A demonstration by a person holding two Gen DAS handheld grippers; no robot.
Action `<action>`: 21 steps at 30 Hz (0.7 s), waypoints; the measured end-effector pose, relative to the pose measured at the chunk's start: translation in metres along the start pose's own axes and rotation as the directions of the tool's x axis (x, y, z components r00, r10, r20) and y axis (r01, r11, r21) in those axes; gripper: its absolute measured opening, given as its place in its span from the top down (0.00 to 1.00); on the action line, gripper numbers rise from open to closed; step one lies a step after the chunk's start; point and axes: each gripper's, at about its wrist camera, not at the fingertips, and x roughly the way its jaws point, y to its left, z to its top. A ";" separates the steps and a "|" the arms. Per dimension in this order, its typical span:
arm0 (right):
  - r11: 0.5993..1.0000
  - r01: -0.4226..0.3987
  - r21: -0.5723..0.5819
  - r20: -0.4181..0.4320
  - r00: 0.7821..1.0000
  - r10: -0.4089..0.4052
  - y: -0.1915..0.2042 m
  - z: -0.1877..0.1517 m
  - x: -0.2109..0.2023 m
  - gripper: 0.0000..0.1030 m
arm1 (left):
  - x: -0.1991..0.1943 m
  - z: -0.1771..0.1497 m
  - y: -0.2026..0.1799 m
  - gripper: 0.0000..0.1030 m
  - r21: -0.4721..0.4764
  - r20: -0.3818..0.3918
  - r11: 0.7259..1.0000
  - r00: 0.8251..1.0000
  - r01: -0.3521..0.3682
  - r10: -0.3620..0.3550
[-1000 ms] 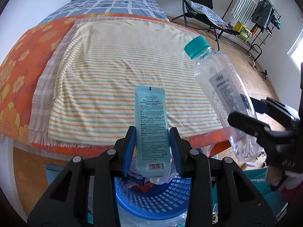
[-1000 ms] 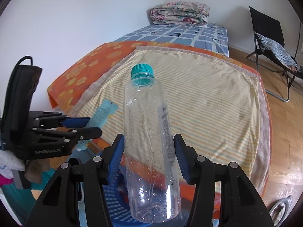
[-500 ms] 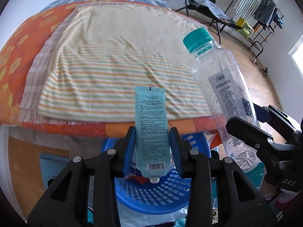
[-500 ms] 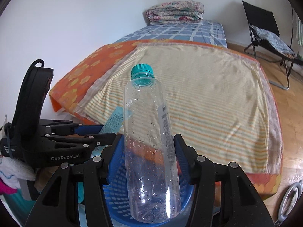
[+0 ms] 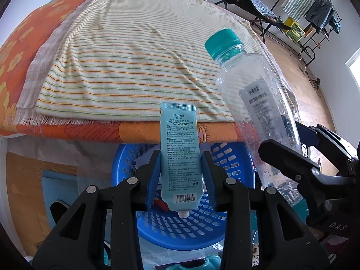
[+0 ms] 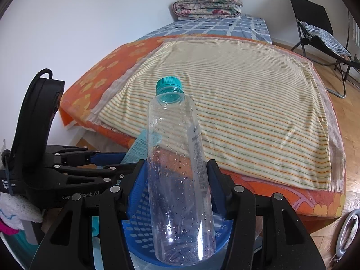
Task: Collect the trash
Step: 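Open both tools to drop the tube and bottle into the basket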
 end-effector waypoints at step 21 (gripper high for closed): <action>0.998 -0.021 0.055 -0.031 0.999 0.022 -0.009 -0.004 0.012 0.48 | 0.006 -0.003 0.003 0.64 -0.011 -0.014 1.000 1.000 -0.023 0.023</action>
